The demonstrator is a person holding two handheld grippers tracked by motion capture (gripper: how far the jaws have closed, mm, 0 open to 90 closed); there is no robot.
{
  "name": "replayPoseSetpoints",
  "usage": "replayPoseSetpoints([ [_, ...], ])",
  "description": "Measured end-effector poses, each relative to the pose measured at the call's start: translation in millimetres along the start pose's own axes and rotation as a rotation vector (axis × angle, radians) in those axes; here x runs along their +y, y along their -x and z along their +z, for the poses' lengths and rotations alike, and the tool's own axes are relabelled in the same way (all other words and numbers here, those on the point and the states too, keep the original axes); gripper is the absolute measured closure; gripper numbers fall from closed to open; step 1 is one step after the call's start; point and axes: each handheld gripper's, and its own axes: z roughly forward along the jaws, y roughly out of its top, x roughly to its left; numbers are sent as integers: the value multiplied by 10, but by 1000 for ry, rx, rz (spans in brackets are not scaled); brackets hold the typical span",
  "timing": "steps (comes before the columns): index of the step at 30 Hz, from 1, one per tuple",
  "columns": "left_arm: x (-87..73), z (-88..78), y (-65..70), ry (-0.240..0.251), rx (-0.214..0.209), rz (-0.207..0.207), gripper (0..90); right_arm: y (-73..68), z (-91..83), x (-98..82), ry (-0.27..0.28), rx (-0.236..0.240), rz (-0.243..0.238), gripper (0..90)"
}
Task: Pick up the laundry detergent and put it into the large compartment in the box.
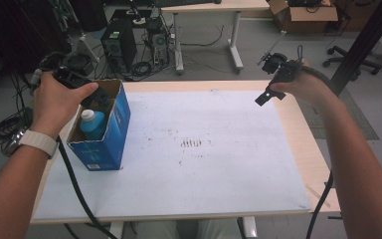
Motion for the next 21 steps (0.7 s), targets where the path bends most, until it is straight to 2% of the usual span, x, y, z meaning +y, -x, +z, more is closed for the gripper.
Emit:
replayPoseSetpoints([
  [2, -2, -58, 93, 9, -17, 33, 252, -8, -4, 4, 2, 1, 0, 115],
  [3, -2, -58, 93, 9, -17, 33, 252, -8, -4, 4, 2, 1, 0, 115],
  [6, -13, -126, 253, 8, -40, 98, 252, -21, -10, 9, 2, -1, -4, 115],
  [7, -13, -126, 253, 8, -40, 98, 252, -21, -10, 9, 2, -1, -4, 115],
  [8, -21, -133, 295, 5, -49, 116, 252, -23, -10, 10, 1, -2, -4, 115],
  [9, -41, -144, 387, 5, -72, 152, 252, -26, -10, 10, 1, -2, -3, 115],
  [10, -41, -144, 387, 5, -72, 152, 252, -26, -10, 10, 1, -2, -3, 115],
  [15, -89, -140, 618, -12, -121, 246, 252, -30, -4, 11, 0, -1, -3, 115],
  [16, -108, -114, 715, -20, -140, 281, 252, -33, 1, 13, 0, 0, -5, 115],
  [17, -108, -114, 715, -20, -140, 281, 252, -33, 1, 13, 0, 0, -5, 115],
  [18, -123, -95, 787, -24, -156, 305, 251, -35, 4, 15, -1, -1, -4, 115],
  [19, -123, -95, 787, -24, -156, 305, 252, -36, 7, 14, -2, 0, -4, 114],
  [21, -144, -64, 887, -32, -179, 329, 248, -36, 13, 14, -2, 1, -4, 115],
])
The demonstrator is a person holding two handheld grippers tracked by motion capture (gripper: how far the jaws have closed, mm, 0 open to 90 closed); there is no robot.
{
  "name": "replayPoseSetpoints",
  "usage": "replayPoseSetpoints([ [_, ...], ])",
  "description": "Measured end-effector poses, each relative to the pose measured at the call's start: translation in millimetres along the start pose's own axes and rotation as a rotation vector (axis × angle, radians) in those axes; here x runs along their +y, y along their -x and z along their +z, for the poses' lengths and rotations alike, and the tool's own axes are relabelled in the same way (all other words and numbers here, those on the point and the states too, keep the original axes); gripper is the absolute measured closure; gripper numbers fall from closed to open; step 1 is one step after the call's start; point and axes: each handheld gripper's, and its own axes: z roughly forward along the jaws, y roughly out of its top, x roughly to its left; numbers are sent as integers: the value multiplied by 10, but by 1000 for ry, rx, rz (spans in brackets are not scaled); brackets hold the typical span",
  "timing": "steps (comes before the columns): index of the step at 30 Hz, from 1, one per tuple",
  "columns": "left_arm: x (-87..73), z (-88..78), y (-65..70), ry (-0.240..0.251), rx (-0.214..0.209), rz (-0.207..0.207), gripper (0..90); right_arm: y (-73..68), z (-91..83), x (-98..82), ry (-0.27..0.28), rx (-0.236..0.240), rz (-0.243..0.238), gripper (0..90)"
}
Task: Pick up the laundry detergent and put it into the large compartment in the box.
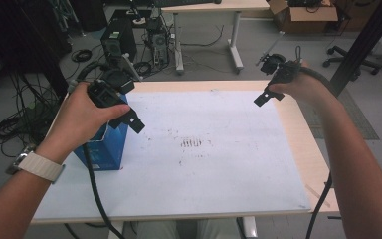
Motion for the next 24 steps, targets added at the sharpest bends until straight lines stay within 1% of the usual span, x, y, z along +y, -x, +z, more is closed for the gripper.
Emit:
replayPoseSetpoints([
  [5, 16, 57, 107, 1, -20, 32, 231, -6, 18, 8, -3, 3, -1, 115],
  [7, 20, 62, 118, 1, -21, 35, 197, -7, 27, 15, -4, 5, -4, 115],
  [9, 42, 86, 165, 4, -18, 51, 140, -13, 34, 21, -3, 6, -3, 114],
  [11, 49, 90, 176, 5, -19, 56, 138, -13, 37, 23, -3, 6, -5, 114],
  [12, 60, 104, 191, 5, -21, 62, 101, -13, 39, 26, -4, 5, -5, 114],
  [13, 60, 104, 191, 5, -21, 62, 83, -10, 39, 25, -3, 5, -4, 115],
  [15, 67, 114, 208, 9, -27, 75, 75, -6, 37, 26, -2, 5, -3, 114],
  [18, 74, 125, 216, 9, -30, 81, 45, -2, 37, 27, -2, 4, -4, 114],
  [20, 80, 133, 217, 10, -34, 81, 43, -1, 37, 26, -4, 4, -2, 114],
  [24, 79, 137, 245, 13, -36, 94, 45, -3, 25, 19, 0, 1, 0, 114],
])
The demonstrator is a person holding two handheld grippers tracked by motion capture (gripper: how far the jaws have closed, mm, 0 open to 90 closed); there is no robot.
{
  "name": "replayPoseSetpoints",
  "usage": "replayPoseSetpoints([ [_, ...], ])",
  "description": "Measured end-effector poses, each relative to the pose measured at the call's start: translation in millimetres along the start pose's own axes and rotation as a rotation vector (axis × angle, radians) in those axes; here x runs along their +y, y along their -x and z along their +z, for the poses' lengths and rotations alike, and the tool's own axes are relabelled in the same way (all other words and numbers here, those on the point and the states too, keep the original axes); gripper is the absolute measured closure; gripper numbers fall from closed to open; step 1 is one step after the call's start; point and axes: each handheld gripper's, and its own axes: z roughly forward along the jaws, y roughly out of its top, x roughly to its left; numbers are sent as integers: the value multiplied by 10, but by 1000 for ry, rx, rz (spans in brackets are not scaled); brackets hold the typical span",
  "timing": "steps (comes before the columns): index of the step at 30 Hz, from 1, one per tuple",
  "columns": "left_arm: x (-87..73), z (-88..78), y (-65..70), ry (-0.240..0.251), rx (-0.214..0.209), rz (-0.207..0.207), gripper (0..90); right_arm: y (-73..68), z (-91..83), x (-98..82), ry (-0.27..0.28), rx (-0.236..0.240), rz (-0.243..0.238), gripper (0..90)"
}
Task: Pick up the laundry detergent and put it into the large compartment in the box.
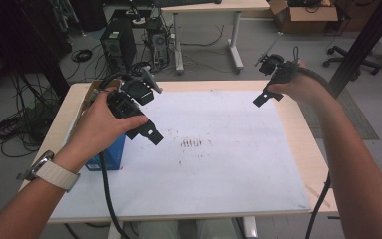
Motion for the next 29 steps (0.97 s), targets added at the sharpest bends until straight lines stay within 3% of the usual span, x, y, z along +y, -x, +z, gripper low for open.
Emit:
replayPoseSetpoints([
  [29, 39, 10, 3, -1, -36, 11, 44, -32, -1, 4, 0, 1, -6, 111],
])
